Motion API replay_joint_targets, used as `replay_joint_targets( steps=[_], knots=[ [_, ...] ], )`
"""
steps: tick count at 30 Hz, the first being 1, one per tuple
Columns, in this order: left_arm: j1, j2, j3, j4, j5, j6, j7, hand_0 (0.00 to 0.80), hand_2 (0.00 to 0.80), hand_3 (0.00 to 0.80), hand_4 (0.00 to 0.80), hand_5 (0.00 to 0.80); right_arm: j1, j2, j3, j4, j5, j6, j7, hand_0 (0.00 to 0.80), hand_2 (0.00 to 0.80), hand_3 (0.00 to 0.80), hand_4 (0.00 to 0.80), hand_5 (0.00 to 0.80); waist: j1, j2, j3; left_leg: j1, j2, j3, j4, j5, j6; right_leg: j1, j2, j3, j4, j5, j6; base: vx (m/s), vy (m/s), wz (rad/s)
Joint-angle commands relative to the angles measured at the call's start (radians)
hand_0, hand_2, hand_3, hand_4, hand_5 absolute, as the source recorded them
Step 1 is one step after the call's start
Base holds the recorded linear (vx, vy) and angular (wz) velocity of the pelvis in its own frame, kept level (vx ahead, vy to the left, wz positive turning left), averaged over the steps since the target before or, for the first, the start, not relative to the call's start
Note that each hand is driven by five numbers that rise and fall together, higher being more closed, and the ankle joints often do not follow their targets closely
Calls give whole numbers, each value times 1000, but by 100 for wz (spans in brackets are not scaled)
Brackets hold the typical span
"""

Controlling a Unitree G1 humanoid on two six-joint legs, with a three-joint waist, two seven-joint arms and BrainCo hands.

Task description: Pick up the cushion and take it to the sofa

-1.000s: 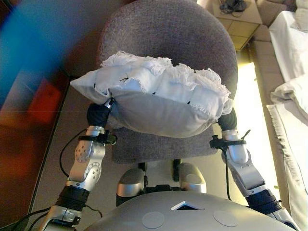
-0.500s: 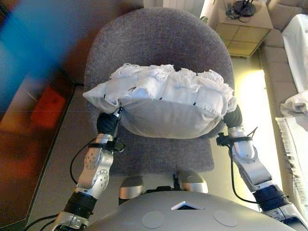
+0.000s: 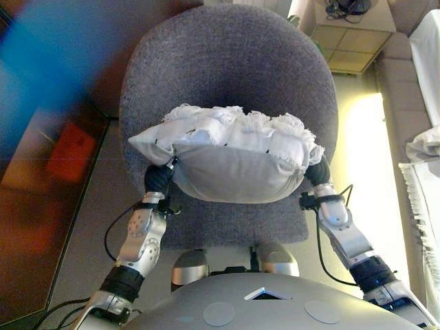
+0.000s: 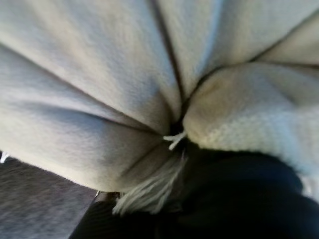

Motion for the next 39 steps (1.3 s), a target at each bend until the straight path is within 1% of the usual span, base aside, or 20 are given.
replay_joint_targets(
  steps=[1, 2, 4, 9, 12, 16, 19, 20, 21, 22, 23, 24, 25, 26, 27, 31, 34, 38, 39],
  knots=[
    [-244, -40, -54, -20, 100, -126, -15, 800, 800, 800, 800, 800, -251, 67, 60, -26, -58, -114, -53, 800, 800, 800, 800, 800, -9, -42, 100, -5, -26, 36, 138, -165, 45, -102, -73, 8, 70, -9, 86, -284, -79, 0],
    [-300, -53, -63, 20, 118, -136, 4, 800, 800, 800, 800, 800, -330, 87, 71, 29, -67, -112, -76, 800, 800, 800, 800, 800, -8, -43, 131, -29, -28, 33, 146, -161, 45, -121, -71, 9, 81, -10, 83, -248, -62, 6],
    [-378, -74, -69, 87, 115, -145, 21, 800, 800, 800, 800, 800, -430, 112, 82, 96, -66, -104, -96, 800, 800, 800, 800, 800, -9, -41, 168, -58, -32, 29, 149, -151, 44, -135, -69, 8, 86, -13, 80, -238, -54, 5],
    [-535, -135, -82, 227, 134, -167, 80, 800, 800, 800, 800, 800, -612, 133, 115, 214, -69, -50, -146, 800, 800, 800, 800, 800, -14, -32, 216, -117, -36, 25, 147, -124, 37, -158, -59, 15, 85, -23, 68, -164, -27, 2],
    [-616, -170, -74, 319, 161, -187, 113, 800, 800, 800, 800, 800, -692, 138, 132, 321, -32, -46, -181, 800, 800, 800, 800, 800, -14, -27, 235, -139, -34, 29, 155, -117, 26, -160, -58, 10, 85, -31, 62, -44, -9, 1],
    [-692, -178, -69, 393, 166, -173, 130, 800, 800, 800, 800, 800, -772, 127, 132, 423, 8, -20, -187, 800, 800, 800, 800, 800, -13, -22, 250, -168, -29, 38, 169, -115, 14, -177, -58, 7, 93, -40, 57, -51, 12, 0],
    [-794, -152, -65, 490, 135, -124, 146, 800, 800, 800, 800, 800, -862, 109, 130, 558, 63, 2, -157, 800, 800, 800, 800, 800, -12, -16, 276, -204, -24, 46, 170, -98, 3, -200, -56, 8, 96, -40, 56, -75, 14, 2],
    [-833, -140, -64, 533, 125, -90, 163, 640, 640, 640, 640, 640, -892, 104, 125, 613, 80, 10, -153, 800, 800, 800, 800, 800, -12, -14, 286, -215, -22, 47, 164, -87, 0, -207, -53, 11, 102, -43, 54, -36, 2, 2],
    [-860, -130, -59, 571, 107, -65, 166, 455, 455, 455, 455, 455, -913, 101, 123, 650, 101, 15, -153, 800, 800, 800, 800, 800, -12, -14, 293, -221, -21, 48, 159, -79, -2, -213, -51, 11, 102, -42, 54, -35, -2, 2],
    [-879, -121, -54, 601, 89, -48, 166, 0, 0, 0, 0, 0, -931, 96, 117, 683, 113, 8, -146, 800, 800, 800, 800, 800, -13, -14, 297, -224, -20, 48, 154, -74, -5, -217, -49, 10, 101, -41, 54, 0, 0, 0],
    [-899, -114, -46, 629, 78, -28, 177, 0, 0, 0, 0, 0, -949, 92, 110, 702, 127, 12, -151, 800, 800, 800, 800, 800, -14, -14, 302, -225, -19, 49, 145, -69, -8, -220, -47, 8, 97, -39, 53, 0, 0, 0],
    [-907, -108, -44, 640, 75, -25, 174, 0, 0, 0, 0, 0, -958, 89, 105, 710, 131, 13, -151, 800, 800, 800, 800, 800, -14, -14, 305, -226, -19, 50, 143, -67, -9, -221, -46, 6, 95, -38, 52, 0, 0, 0],
    [-923, -97, -37, 664, 60, -10, 174, 0, 0, 0, 0, 0, -976, 80, 97, 725, 144, 20, -165, 524, 524, 524, 524, 524, -15, -14, 309, -228, -19, 53, 137, -63, -12, -225, -44, 4, 91, -36, 50, -20, 12, 3],
    [-930, -90, -32, 676, 61, -17, 180, 0, 0, 0, 0, 0, -986, 74, 94, 734, 153, 24, -169, 464, 464, 464, 464, 464, -16, -14, 310, -228, -18, 55, 133, -61, -14, -227, -42, 1, 89, -36, 50, -9, 16, 3],
    [-932, -78, -25, 679, 63, -19, 198, 0, 0, 0, 0, 0, -991, 62, 88, 743, 168, 24, -176, 0, 0, 0, 0, 0, -15, -15, 311, -228, -18, 56, 131, -60, -16, -229, -41, -3, 89, -36, 49, 7, 13, 6],
    [-921, -19, 24, 693, 6, -22, 223, 0, 0, 0, 0, 0, -975, 8, 65, 748, 194, 34, -214, 0, 0, 0, 0, 0, -13, -16, 314, -228, -20, 60, 138, -62, -20, -224, -41, -13, 93, -44, 47, 10, 4, 3],
    [-894, 29, 70, 693, -19, -35, 236, 0, 0, 0, 0, 0, -962, -54, 29, 751, 222, 30, -244, 0, 0, 0, 0, 0, -11, -13, 316, -237, -24, 63, 154, -68, -22, -227, -45, -17, 102, -52, 46, 0, 0, 0],
    [-851, 104, 136, 702, -58, -62, 256, 0, 0, 0, 0, 0, -939, -140, -22, 753, 251, 8, -264, 0, 0, 0, 0, 0, -8, -11, 322, -256, -29, 64, 179, -75, -21, -235, -49, -20, 110, -60, 44, -3, 26, 5],
    [-842, 127, 163, 712, -63, -70, 268, 0, 0, 0, 0, 0, -933, -161, -39, 753, 256, -1, -277, 0, 0, 0, 0, 0, -7, -12, 323, -257, -31, 62, 184, -78, -21, -234, -49, -20, 111, -63, 44, 0, 0, 0]
  ],
)
